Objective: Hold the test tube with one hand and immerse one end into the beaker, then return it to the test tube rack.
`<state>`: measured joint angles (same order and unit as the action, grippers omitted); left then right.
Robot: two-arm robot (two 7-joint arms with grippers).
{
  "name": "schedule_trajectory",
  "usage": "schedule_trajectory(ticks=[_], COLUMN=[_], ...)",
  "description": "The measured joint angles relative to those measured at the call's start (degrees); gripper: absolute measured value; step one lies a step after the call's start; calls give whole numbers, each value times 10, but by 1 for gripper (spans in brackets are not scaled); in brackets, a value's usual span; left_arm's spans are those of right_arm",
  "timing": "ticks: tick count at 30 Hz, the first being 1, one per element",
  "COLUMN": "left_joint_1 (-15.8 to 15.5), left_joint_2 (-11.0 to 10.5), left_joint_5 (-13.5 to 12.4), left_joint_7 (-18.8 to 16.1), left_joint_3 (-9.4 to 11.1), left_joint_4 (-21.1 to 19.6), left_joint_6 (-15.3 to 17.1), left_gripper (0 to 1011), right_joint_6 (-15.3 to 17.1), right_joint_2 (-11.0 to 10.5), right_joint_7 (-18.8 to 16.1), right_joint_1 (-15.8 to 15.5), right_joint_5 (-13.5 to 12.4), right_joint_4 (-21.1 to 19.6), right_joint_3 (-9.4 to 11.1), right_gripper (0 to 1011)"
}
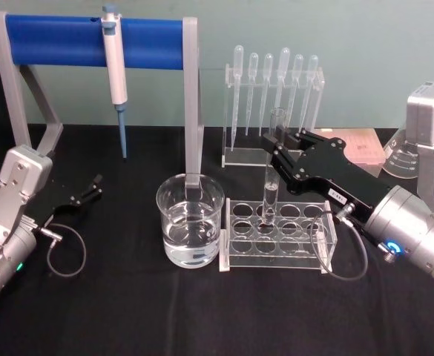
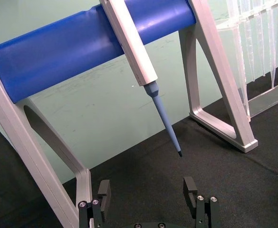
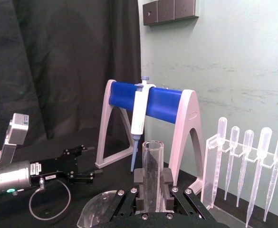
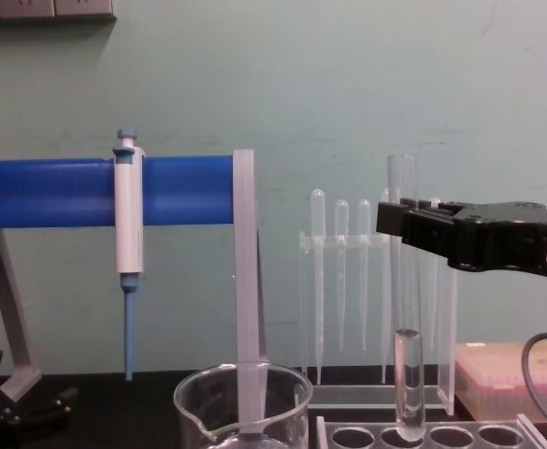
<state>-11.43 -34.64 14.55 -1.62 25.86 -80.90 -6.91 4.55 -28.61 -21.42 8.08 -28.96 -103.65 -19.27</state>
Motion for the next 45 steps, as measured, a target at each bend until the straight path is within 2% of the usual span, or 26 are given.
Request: schedule_trajectory(ticks=[45], left_joint_1=[0], left_joint_2=[0], left_joint_5=[0], left_joint_7=[0], left_joint_3=[0], left_joint_4=[0], left_joint_6=[0], left_gripper=[1000], right_joint_6=[0], right_joint_2=[0], right_joint_7=[0], right_joint_1=[0], right_joint_5=[0], right_joint_4=[0], right_joint_3=[0], right_gripper=[224])
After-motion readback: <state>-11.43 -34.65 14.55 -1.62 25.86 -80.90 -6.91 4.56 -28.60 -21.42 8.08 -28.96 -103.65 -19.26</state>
